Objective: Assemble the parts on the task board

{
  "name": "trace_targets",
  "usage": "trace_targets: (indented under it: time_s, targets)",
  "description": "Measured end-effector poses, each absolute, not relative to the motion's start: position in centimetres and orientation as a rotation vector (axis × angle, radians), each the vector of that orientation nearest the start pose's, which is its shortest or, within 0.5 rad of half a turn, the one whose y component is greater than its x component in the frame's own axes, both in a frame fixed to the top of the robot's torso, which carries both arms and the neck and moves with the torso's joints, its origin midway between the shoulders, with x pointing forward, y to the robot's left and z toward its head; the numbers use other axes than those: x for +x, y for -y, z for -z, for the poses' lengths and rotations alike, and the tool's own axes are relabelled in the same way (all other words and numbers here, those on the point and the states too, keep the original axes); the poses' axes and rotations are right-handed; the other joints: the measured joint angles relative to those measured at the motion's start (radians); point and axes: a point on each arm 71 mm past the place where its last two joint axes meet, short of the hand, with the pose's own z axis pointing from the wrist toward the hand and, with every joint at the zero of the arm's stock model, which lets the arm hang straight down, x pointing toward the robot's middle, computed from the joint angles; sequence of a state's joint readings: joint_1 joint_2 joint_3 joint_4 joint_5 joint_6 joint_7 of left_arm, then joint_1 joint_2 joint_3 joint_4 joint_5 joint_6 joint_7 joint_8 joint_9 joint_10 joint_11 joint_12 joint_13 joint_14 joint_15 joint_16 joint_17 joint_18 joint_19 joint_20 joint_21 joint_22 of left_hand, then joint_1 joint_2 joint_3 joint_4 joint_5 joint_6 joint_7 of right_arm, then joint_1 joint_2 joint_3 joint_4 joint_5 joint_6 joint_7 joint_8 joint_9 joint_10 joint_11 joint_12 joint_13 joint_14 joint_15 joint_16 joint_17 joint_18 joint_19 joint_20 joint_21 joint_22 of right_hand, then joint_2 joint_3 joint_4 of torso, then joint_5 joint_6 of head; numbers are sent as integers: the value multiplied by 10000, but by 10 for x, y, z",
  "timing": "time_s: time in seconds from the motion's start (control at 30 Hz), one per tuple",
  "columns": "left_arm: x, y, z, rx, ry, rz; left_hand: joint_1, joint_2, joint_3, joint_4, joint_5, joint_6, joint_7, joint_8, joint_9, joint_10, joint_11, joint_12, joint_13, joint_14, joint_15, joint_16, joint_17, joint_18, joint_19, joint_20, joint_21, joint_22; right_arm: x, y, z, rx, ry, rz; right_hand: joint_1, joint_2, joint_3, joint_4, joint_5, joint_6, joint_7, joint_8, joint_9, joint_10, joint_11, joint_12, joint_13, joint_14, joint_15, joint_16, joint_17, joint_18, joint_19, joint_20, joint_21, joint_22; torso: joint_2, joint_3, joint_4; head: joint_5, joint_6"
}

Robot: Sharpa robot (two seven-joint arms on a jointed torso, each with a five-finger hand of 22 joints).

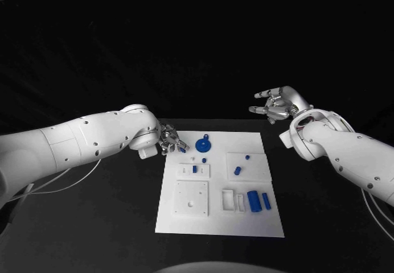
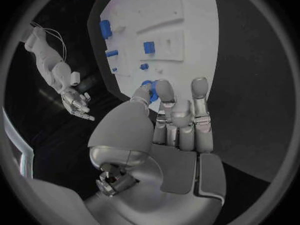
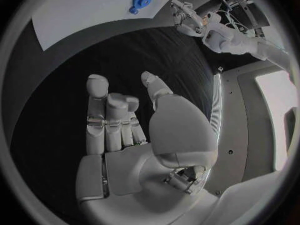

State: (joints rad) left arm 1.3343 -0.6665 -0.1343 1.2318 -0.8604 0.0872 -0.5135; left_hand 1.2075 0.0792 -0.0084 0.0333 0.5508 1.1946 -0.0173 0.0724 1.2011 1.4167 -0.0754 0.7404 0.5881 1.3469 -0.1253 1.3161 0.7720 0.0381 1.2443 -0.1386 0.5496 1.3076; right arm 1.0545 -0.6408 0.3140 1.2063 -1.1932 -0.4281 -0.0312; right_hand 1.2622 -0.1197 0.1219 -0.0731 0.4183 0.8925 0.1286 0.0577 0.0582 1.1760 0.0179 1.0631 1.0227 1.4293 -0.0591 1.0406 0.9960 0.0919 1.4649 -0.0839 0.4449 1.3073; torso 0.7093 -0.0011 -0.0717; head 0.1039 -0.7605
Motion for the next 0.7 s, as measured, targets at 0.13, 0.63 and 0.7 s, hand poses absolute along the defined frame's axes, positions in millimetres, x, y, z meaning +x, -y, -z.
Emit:
trace_targets:
  time_s: [0.13, 0.63, 0.7]
  targets:
    - [527, -214, 207, -4197, -22750, 4096, -25, 22, 0, 0, 31, 5, -4, -29, 26, 3, -3, -2, -9, 5, 2, 0, 12, 0, 31, 31, 0, 0, 556, 218, 159, 4017, -14274, -7933, 0, 0, 0, 0, 0, 0, 0, 0, 0, 0, 0, 0, 0, 0, 0, 0, 0, 0, 0, 0, 0, 0, -27, -11, 38, -5, -56]
    - [499, -203, 228, -3553, -22570, 3990, -99, -22, -27, -27, 60, 50, -14, 3, 93, 77, -5, -106, -19, 91, -11, -1, 72, 1, 66, 66, 0, -2, 556, 219, 164, 4066, -14367, -7880, 0, 0, 0, 0, 0, 0, 0, 0, 0, 0, 0, 0, 0, 0, 0, 0, -1, -1, 0, 0, 0, 0, -15, -12, 33, 128, -168]
    - [497, -202, 232, -3456, -22577, 3927, -120, -41, -27, -27, 60, 59, -23, 4, 108, 102, -29, -107, -19, 93, -12, -1, 73, 1, 67, 66, 0, -2, 556, 219, 164, 4067, -14376, -7879, 0, 0, 0, 0, 0, 0, 0, 0, 0, 0, 0, 0, 0, 0, 0, 0, -2, 0, 0, 0, 0, 0, -12, -11, 28, 133, -178]
